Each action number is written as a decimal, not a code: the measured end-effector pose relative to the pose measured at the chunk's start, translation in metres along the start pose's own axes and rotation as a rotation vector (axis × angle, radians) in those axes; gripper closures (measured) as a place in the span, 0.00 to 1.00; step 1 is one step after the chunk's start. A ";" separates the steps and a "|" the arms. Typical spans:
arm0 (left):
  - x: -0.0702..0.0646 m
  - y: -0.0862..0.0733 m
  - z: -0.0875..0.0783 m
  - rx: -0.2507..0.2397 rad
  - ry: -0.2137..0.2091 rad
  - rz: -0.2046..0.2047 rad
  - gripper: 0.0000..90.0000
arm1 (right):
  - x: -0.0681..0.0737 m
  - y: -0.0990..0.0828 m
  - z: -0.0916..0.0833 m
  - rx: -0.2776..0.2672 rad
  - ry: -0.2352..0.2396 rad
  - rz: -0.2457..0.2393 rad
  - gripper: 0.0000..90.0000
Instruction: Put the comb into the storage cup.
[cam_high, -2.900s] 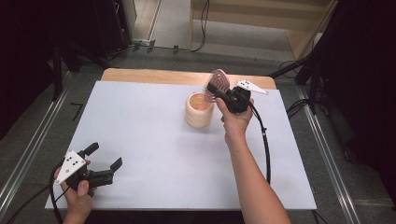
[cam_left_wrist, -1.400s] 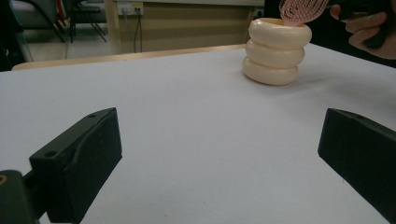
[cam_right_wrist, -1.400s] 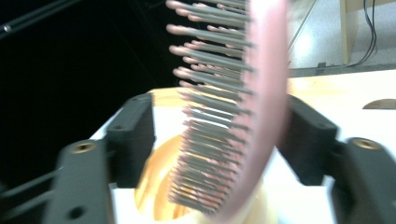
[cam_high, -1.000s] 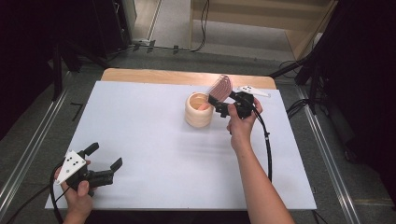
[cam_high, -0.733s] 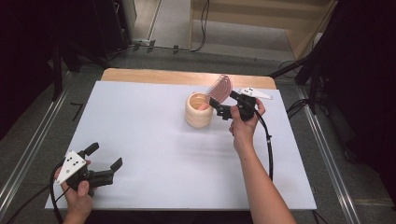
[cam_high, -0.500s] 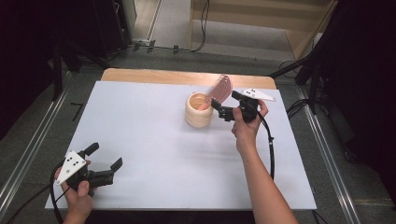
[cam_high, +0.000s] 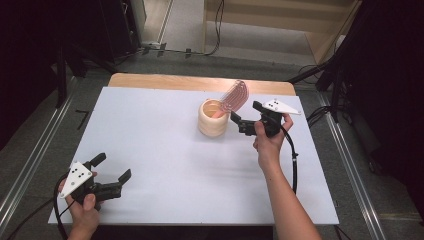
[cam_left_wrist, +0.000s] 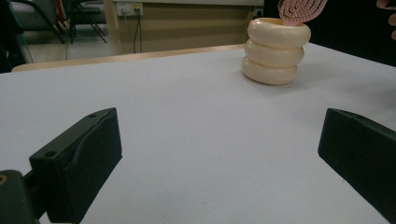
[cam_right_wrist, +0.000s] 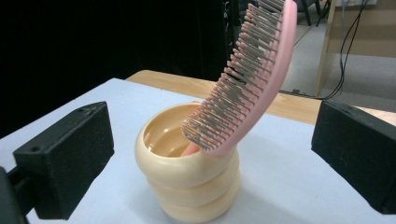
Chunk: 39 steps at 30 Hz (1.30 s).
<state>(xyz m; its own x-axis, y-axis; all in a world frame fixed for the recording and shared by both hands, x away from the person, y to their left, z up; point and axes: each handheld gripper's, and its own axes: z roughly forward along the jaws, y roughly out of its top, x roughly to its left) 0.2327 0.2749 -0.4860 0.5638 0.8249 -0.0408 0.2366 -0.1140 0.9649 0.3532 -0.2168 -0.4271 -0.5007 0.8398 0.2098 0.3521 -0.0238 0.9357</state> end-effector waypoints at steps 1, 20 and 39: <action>0.000 0.000 0.000 0.000 0.000 0.000 0.00 | 0.000 -0.001 -0.002 -0.002 0.000 -0.002 0.00; 0.000 0.000 0.000 0.003 -0.001 0.002 0.00 | -0.008 -0.015 -0.030 -0.005 -0.012 -0.019 0.00; 0.000 0.000 0.000 0.004 0.004 0.000 0.00 | -0.019 -0.030 -0.057 -0.001 -0.046 -0.045 0.00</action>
<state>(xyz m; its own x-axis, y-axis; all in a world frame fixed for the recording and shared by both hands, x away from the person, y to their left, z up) 0.2330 0.2748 -0.4862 0.5609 0.8269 -0.0396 0.2396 -0.1163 0.9639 0.3068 -0.2630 -0.4425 -0.4790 0.8641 0.1545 0.3291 0.0136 0.9442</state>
